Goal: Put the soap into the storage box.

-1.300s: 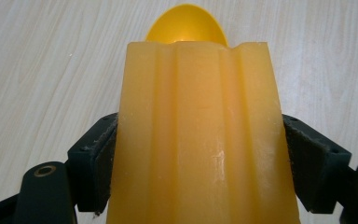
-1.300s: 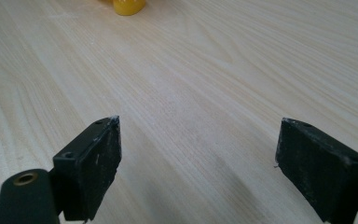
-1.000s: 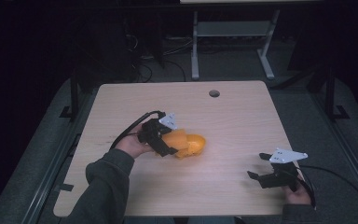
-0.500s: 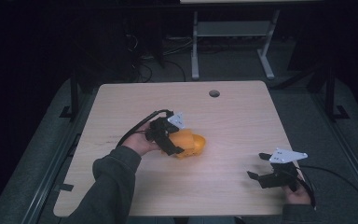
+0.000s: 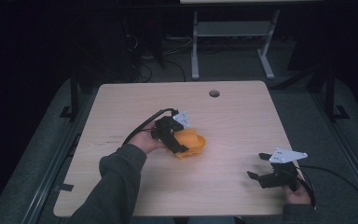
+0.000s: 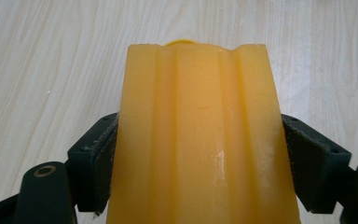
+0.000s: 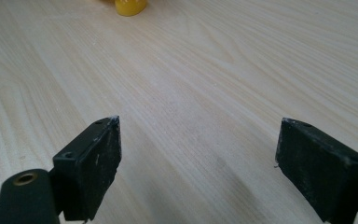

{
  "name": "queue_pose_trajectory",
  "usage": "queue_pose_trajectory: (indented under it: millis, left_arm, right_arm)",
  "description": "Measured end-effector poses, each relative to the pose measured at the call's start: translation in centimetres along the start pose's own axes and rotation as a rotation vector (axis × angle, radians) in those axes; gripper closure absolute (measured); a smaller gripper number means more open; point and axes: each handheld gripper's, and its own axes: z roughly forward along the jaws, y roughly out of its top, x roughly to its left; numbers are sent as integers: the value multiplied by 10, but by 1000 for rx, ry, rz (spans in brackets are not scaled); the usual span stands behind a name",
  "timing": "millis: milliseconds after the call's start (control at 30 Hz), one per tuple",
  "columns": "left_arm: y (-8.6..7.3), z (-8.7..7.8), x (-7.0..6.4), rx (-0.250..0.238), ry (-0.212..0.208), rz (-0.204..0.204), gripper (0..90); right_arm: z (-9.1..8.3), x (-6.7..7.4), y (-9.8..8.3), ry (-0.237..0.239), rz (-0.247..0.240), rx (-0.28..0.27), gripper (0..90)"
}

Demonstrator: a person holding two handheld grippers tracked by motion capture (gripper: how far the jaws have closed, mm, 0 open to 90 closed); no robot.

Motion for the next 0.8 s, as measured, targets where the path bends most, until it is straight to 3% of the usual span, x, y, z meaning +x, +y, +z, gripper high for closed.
queue_pose_trajectory:
  millis: [367, 800]
  left_arm:
    - [13, 8, 3, 9, -10, 19, 207]
    - [11, 22, 7, 23, -45, 16, 207]
  right_arm:
    - [0, 0, 0, 2, -1, 0, 137]
    - [-1, 0, 0, 2, -1, -3, 137]
